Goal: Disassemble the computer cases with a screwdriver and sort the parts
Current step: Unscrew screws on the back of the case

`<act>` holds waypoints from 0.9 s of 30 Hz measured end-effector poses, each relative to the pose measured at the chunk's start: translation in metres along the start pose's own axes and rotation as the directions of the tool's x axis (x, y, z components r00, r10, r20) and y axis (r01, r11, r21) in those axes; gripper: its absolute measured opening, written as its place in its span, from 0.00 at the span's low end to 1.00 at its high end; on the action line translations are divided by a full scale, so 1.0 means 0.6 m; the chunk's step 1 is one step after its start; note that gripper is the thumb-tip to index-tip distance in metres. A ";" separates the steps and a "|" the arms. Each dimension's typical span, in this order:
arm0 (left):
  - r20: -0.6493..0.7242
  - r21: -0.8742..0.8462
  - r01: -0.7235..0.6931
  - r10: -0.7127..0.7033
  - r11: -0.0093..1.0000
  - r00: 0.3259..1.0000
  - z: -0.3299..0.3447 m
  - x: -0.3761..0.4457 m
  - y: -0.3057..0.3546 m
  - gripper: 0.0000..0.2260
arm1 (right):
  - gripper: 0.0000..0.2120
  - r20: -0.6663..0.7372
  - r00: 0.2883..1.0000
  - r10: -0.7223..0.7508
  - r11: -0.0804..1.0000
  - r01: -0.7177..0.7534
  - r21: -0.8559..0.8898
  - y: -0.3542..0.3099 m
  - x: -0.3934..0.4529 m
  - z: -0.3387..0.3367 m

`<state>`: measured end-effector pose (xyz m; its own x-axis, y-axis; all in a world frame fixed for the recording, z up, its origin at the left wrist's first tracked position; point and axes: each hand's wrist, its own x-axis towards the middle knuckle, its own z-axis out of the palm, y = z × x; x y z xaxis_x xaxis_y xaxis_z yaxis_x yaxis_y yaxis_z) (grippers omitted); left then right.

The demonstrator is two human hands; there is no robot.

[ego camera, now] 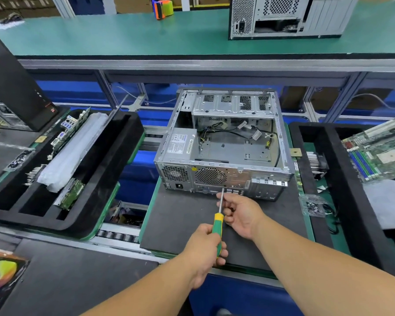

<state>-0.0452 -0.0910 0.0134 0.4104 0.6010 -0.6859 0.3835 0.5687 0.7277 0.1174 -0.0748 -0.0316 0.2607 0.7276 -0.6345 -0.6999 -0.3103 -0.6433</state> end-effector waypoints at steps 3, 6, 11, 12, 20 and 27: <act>0.007 0.054 -0.025 0.025 0.998 1.000 0.004 0.001 -0.008 0.13 | 0.07 0.020 1.000 -0.021 0.999 0.021 0.030 0.007 0.002 -0.012; 0.023 0.072 -0.053 0.051 0.996 0.998 0.006 -0.001 -0.012 0.11 | 0.06 0.030 0.998 -0.055 0.997 0.054 0.050 0.012 0.002 -0.016; 0.005 0.042 -0.077 0.077 0.996 0.997 0.009 -0.002 -0.005 0.10 | 0.06 0.038 0.997 -0.062 0.996 0.059 0.065 0.010 0.003 -0.013; 0.003 0.041 -0.078 0.078 0.996 0.997 0.010 -0.002 -0.005 0.11 | 0.06 0.041 0.997 -0.061 0.996 0.059 0.062 0.010 0.002 -0.014; -0.125 0.313 -0.166 0.213 0.935 0.969 0.008 0.006 -0.014 0.18 | 0.09 0.058 0.996 -0.072 0.997 0.070 0.040 0.012 0.001 -0.014; -0.176 0.612 -0.182 0.357 0.770 0.918 0.015 0.002 -0.004 0.28 | 0.11 0.085 0.993 -0.084 0.996 0.085 -0.007 0.013 -0.002 -0.013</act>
<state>-0.0384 -0.0969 0.0108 0.3677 0.8530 -0.3704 0.7268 -0.0151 0.6867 0.1169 -0.0828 -0.0390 0.2612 0.8007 -0.5392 -0.6707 -0.2512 -0.6979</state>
